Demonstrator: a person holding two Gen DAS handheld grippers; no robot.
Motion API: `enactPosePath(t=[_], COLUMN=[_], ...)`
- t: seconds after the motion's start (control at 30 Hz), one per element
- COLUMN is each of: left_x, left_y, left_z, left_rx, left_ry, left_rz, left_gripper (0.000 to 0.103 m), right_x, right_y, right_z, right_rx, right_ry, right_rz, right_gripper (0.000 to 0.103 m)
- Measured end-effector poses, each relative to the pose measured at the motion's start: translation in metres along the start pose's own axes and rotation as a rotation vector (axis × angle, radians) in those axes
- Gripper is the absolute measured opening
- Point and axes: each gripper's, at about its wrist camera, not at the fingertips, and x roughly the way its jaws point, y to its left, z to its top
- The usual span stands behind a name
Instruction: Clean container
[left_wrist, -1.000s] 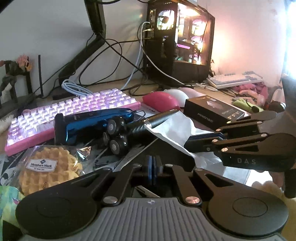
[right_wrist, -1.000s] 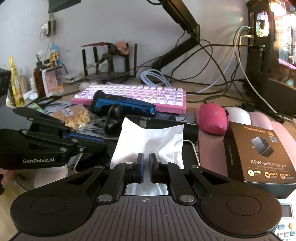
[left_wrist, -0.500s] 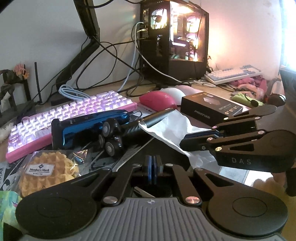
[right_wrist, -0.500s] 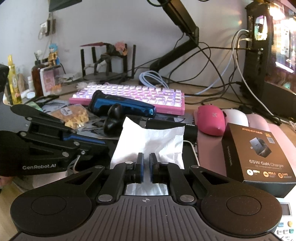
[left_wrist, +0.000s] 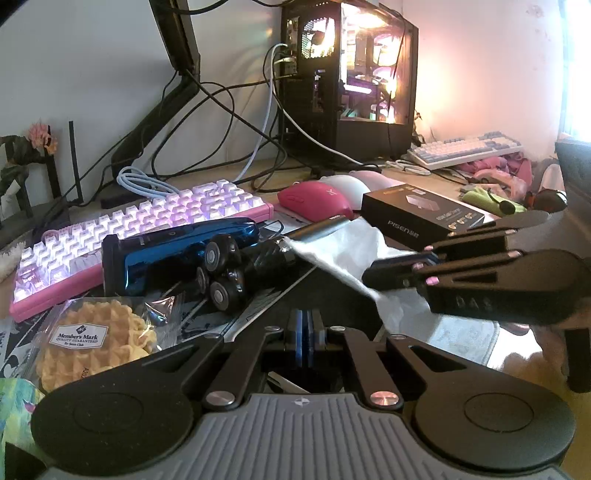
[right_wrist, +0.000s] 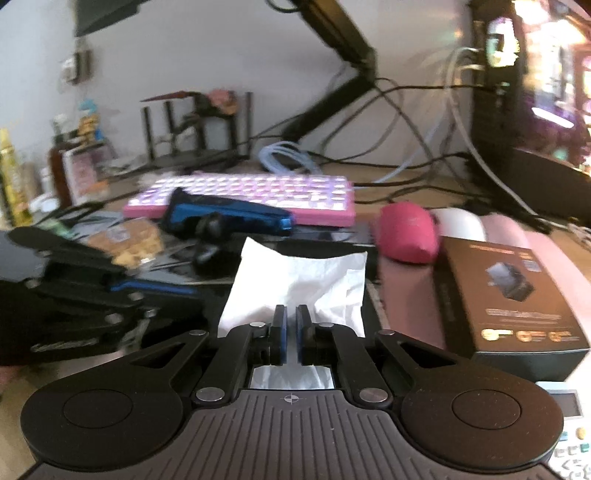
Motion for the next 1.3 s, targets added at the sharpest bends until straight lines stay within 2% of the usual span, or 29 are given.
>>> enactPosePath(t=[0.47,0.63,0.77,0.93,1.3], left_x=[0.0,0.001,0.001,0.001,0.0], left_y=[0.002,0.003,0.002,0.0,-0.001], left_z=[0.0,0.0,0.0,0.0,0.0], left_rx=[-0.012,-0.01,-0.005,-0.002,-0.008], left_ry=[-0.001,-0.001,-0.001,-0.001,-0.001], left_rz=[-0.011,-0.01,-0.007,-0.004,-0.008], left_gripper=[0.008,0.008,0.008,0.008,0.008], right_x=[0.001,0.001,0.001,0.005,0.006], right_y=[0.002,0.003,-0.003,0.005,0.009], right_z=[0.001,0.001,0.003,0.002,0.002], right_rx=[0.001,0.001,0.046,-0.003,-0.025], right_ry=[0.002,0.003,-0.001,0.001,0.002], right_rz=[0.047,0.063,-0.021,-0.105,-0.087], right_gripper=[0.007,0.005,0.005,0.005,0.008])
